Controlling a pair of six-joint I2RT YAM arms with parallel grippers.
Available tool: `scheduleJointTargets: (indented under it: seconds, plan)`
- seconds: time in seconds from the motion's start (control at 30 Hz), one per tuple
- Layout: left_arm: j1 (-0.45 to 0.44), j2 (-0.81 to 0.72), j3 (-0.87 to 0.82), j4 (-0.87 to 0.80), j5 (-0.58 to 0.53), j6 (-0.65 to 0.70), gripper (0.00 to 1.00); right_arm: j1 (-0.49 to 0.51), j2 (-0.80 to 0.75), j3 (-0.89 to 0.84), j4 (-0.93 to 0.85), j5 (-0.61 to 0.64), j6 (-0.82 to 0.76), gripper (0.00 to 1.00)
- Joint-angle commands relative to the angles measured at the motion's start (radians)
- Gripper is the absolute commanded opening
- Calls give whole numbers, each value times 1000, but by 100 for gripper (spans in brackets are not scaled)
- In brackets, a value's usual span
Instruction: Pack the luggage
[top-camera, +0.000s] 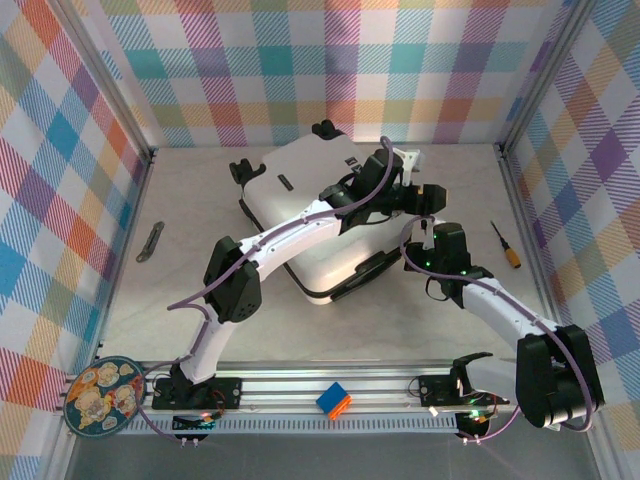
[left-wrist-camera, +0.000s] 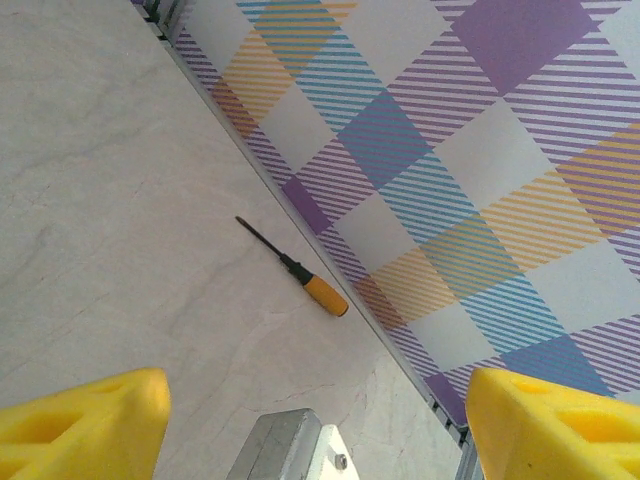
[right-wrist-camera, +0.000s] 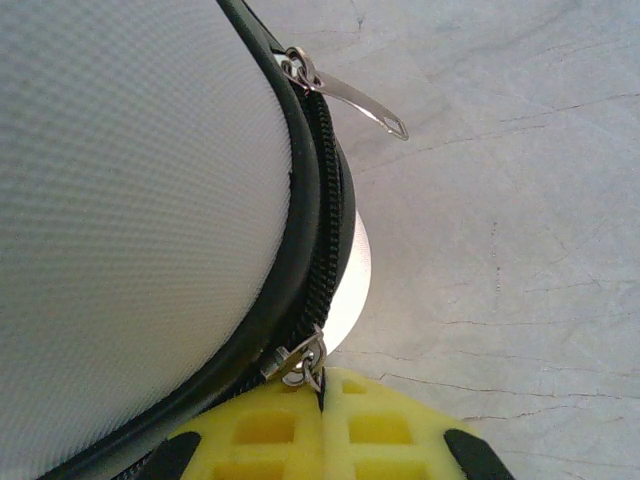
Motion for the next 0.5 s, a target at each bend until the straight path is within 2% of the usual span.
scheduleJointTargets:
  seconds: [0.0, 0.23, 0.37, 0.47]
  plan:
    - [0, 15, -81, -163, -3, 0, 78, -31, -12, 40, 64, 95, -27, 0]
    - [4, -106, -202, -136, -34, 34, 77, -21, -77, -23, 110, 35, -22, 0]
    - [11, -271, -308, -145, -139, 84, 80, -15, -76, -23, 105, 32, -21, 0]
    - [17, -439, -461, -141, -239, 116, 84, -13, -74, -23, 106, 34, -24, 0]
